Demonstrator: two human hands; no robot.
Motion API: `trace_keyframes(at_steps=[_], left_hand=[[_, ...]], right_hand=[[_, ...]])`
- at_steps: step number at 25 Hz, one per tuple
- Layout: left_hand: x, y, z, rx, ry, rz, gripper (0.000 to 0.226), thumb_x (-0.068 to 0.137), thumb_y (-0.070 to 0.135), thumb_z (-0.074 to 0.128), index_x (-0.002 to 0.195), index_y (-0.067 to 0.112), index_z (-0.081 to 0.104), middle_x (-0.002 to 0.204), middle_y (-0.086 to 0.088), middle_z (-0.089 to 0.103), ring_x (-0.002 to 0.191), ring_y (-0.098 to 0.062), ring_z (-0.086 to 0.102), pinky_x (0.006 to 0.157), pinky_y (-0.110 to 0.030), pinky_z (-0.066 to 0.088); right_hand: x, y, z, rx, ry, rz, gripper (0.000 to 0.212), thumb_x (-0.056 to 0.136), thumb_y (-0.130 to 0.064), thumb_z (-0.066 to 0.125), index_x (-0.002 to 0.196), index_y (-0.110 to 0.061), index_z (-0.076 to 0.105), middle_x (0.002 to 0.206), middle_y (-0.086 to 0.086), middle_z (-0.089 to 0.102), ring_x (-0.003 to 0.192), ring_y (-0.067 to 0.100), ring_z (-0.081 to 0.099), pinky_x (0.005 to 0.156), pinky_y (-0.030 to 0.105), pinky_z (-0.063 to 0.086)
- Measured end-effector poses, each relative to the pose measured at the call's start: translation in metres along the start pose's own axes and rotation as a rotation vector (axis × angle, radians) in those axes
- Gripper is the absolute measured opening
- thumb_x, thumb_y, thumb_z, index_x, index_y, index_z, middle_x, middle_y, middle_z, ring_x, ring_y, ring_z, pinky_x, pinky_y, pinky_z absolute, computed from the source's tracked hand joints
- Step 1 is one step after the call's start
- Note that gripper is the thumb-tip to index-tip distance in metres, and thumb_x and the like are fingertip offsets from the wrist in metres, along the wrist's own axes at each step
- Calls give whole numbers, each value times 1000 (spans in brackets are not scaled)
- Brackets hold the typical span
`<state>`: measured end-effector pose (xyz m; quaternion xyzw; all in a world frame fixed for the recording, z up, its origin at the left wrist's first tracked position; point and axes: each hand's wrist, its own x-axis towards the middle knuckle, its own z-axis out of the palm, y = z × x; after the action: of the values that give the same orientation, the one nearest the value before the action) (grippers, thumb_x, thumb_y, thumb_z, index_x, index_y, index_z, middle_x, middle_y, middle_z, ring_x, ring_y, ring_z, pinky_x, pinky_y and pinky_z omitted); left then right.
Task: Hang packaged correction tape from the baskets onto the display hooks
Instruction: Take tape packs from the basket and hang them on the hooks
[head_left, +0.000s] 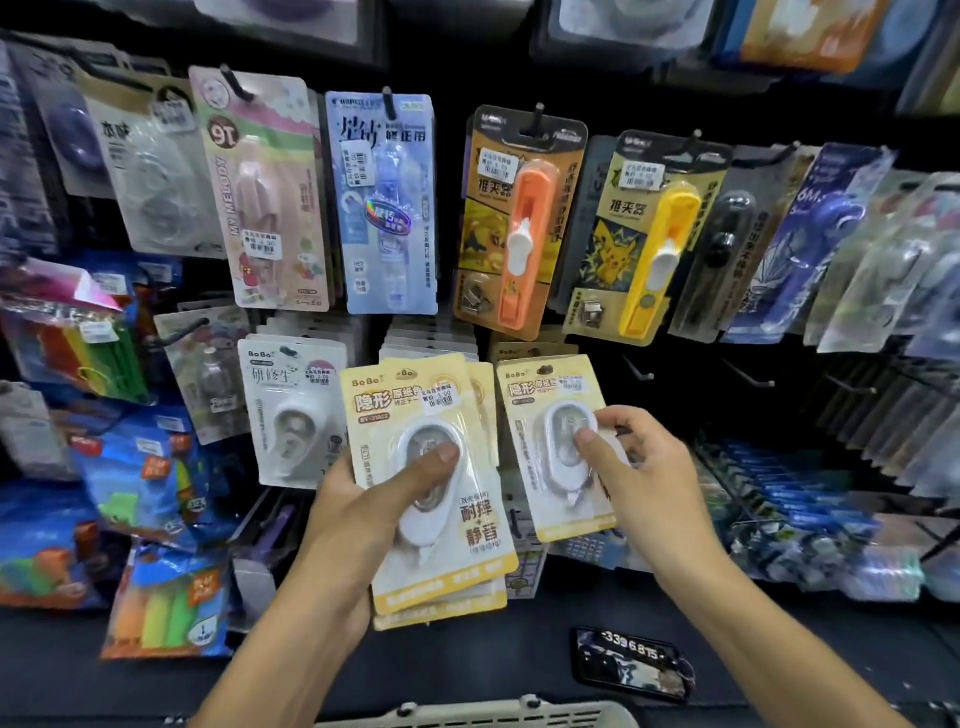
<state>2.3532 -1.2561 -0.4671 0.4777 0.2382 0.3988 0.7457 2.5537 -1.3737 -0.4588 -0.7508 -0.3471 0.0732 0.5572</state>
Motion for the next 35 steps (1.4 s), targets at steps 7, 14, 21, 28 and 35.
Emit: trace_keyframes(at_steps=[7, 14, 21, 28, 35], left_hand=[[-1, -8, 6, 65, -11, -15, 71, 49, 34, 99, 113, 22, 71, 105, -8, 79, 92, -32, 77, 76, -49, 62], [-6, -12, 9, -12, -164, -55, 51, 66, 38, 86, 114, 27, 73, 115, -7, 77, 102, -28, 75, 72, -35, 64], [-1, -9, 5, 29, -41, 63, 46, 75, 6, 77, 117, 21, 66, 106, -6, 79, 91, -25, 77, 65, -34, 62], [9, -3, -10, 40, 124, 102, 38, 72, 9, 74, 103, 31, 73, 109, -4, 78, 99, -29, 75, 93, -59, 56], [5, -13, -5, 62, 80, 73, 33, 78, 5, 75, 97, 32, 74, 101, -4, 80, 87, -24, 78, 68, -40, 63]], right_hand=[[-38, -17, 18, 90, -199, -98, 30, 85, -48, 70, 110, -46, 53, 105, -23, 62, 98, -5, 58, 78, 13, 45], [-57, -29, 37, 546, -205, -25, 47, 84, -23, 79, 118, -40, 52, 93, -1, 73, 85, 18, 74, 68, 26, 58], [-45, -21, 30, 382, 50, 54, 27, 102, -12, 54, 91, -36, 58, 96, -15, 67, 74, 7, 61, 65, 36, 52], [-41, -4, 21, 209, 120, 49, 27, 97, -14, 55, 87, -38, 62, 80, -27, 62, 55, -5, 49, 52, 21, 41], [-32, -3, 16, 253, -32, 200, 38, 96, -9, 58, 106, -44, 68, 107, -23, 62, 73, -1, 66, 63, 20, 54]])
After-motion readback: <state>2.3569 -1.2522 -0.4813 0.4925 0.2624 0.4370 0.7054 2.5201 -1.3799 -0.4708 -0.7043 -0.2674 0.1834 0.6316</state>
